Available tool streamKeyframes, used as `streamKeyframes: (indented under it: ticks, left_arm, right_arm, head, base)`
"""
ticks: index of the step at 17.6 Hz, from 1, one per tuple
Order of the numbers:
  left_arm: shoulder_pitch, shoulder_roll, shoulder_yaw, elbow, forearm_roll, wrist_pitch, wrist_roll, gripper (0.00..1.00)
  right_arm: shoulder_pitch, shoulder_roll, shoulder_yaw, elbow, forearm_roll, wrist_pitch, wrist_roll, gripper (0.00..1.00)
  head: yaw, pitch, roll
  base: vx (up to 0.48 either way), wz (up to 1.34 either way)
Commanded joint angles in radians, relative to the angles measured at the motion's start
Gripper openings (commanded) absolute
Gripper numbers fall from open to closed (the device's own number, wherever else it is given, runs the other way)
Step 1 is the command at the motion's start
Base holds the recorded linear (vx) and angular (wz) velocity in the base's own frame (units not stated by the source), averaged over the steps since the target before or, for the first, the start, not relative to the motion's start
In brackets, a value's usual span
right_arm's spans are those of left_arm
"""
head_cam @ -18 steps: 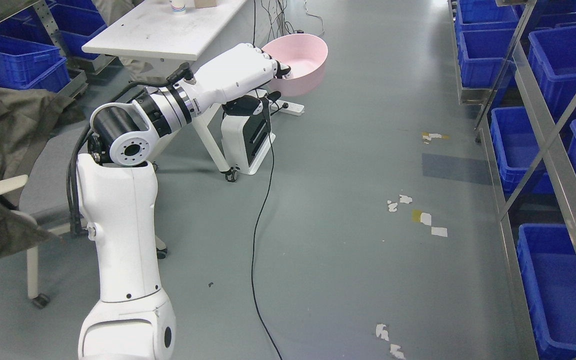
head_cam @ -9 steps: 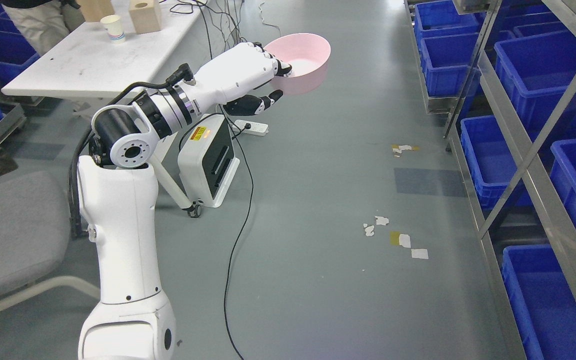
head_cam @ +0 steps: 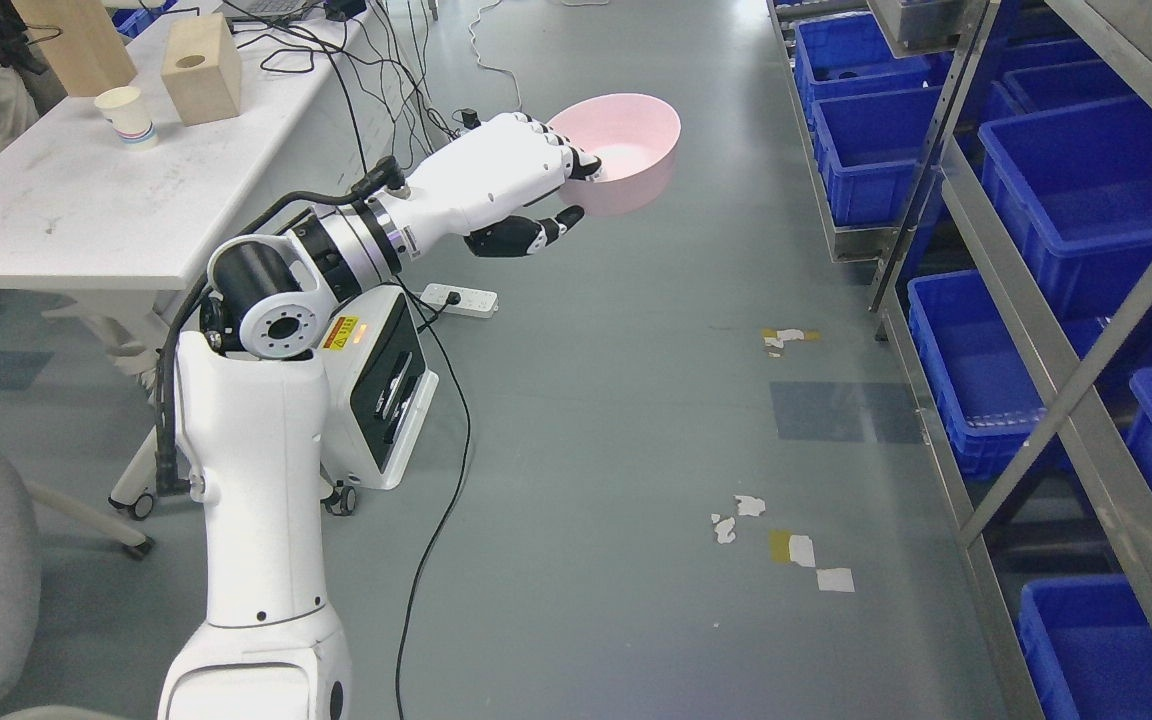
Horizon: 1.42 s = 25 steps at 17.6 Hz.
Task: Stack pink IKEA bowl on shelf middle layer
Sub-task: 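Carry the lifted pink bowl in the left hand while driving to the other shelf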
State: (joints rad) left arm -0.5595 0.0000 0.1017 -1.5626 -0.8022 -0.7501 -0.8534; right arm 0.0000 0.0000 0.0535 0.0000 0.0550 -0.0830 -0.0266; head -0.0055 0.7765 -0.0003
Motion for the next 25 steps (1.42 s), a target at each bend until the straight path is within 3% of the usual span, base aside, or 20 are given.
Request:
streamKeyframes:
  ticks: [1, 8, 12, 18, 25]
  left_arm:
    - [0.041, 0.017, -0.089, 0.009, 0.063, -0.029, 0.005, 0.00]
    - [0.079, 0.017, -0.119, 0.004, 0.072, -0.035, 0.008, 0.00]
    - [0.079, 0.017, -0.195, 0.006, 0.074, -0.035, 0.048, 0.00]
    - [0.079, 0.017, -0.192, -0.001, 0.075, -0.035, 0.050, 0.00]
    - [0.082, 0.017, -0.244, -0.001, 0.152, -0.035, 0.040, 0.01]
  right_arm:
    - [0.023, -0.017, 0.000, -0.017, 0.000, 0.000, 0.001, 1.00]
    - [0.023, -0.017, 0.000, -0.017, 0.000, 0.000, 0.001, 1.00]
    - [0.023, -0.017, 0.000, -0.017, 0.000, 0.000, 0.001, 1.00]
    - [0.023, -0.017, 0.000, -0.017, 0.000, 0.000, 0.001, 1.00]
    - [0.023, -0.017, 0.000, -0.017, 0.000, 0.000, 0.001, 1.00]
  head:
    - [0.0000, 0.000, 0.000]
    - [0.0000, 0.000, 0.000]
    - [0.0000, 0.000, 0.000]
    - [0.0000, 0.000, 0.000]
    - [0.0000, 0.000, 0.000]
  base:
    - [0.394, 0.00]
    - [0.347, 0.12]
    - [0.267, 0.12]
    - [0.196, 0.00]
    - [0.158, -0.58]
